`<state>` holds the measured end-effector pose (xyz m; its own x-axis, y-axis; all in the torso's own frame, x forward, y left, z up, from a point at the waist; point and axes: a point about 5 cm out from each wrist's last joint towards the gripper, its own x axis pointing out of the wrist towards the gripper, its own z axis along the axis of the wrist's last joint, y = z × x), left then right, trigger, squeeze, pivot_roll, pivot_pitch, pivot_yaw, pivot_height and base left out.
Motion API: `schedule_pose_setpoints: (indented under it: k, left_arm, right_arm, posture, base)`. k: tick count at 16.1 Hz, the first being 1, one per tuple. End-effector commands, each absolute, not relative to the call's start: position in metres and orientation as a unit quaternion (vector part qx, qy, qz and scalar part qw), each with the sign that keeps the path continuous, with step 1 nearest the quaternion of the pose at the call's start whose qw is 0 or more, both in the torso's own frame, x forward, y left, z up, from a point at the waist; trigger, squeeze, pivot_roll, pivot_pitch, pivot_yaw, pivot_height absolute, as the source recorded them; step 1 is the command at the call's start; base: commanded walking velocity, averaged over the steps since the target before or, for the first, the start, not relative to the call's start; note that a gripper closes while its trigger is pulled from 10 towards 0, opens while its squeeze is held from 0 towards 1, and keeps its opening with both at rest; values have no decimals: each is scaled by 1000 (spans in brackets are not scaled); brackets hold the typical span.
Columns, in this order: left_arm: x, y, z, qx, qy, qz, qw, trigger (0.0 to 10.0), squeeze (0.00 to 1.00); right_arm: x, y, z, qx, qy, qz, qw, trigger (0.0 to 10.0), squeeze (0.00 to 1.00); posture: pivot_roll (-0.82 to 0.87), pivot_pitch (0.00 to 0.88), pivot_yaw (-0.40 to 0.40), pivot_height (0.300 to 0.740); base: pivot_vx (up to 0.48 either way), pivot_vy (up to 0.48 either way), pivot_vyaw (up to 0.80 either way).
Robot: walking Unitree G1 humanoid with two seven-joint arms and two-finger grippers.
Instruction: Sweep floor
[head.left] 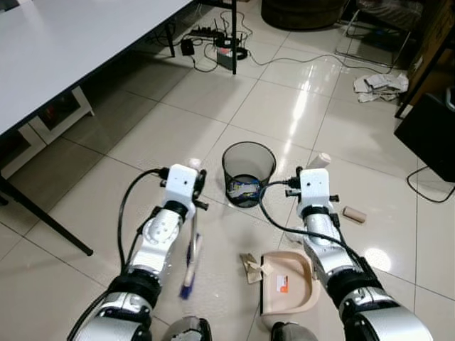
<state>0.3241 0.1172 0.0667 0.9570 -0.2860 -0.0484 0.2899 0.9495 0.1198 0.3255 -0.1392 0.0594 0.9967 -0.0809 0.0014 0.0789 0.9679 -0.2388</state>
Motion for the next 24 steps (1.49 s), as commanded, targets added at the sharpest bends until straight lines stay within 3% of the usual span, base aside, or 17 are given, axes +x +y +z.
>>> schedule_pose_setpoints:
  k: [1,8,10,15,24]
  left_arm:
    - [322,109,60,37,30,-156,987,10000,0]
    - [321,82,79,-28,-22,-232,972,10000,0]
    - [319,76,86,-85,-33,-274,957,10000,0]
    - [317,71,99,-120,-40,-354,926,10000,0]
    - [324,106,125,28,-118,-371,921,10000,0]
  right_arm:
    - [327,-135,61,-112,-1,-35,993,10000,0]
    - [328,-133,62,-105,-2,-30,994,10000,0]
    - [330,-138,64,-102,-4,-43,994,10000,0]
    - [333,-148,68,-102,-4,-53,993,10000,0]
    - [321,-174,57,-80,7,-101,992,10000,0]
  posture:
    - [59,143,43,740]
    - [49,138,47,740]
    - [45,136,51,740]
    - [40,117,54,740]
    - [34,85,53,740]
  base:
    - [0,0,0]
    - [0,0,0]
    - [0,0,0]
    - [0,0,0]
    - [0,0,0]
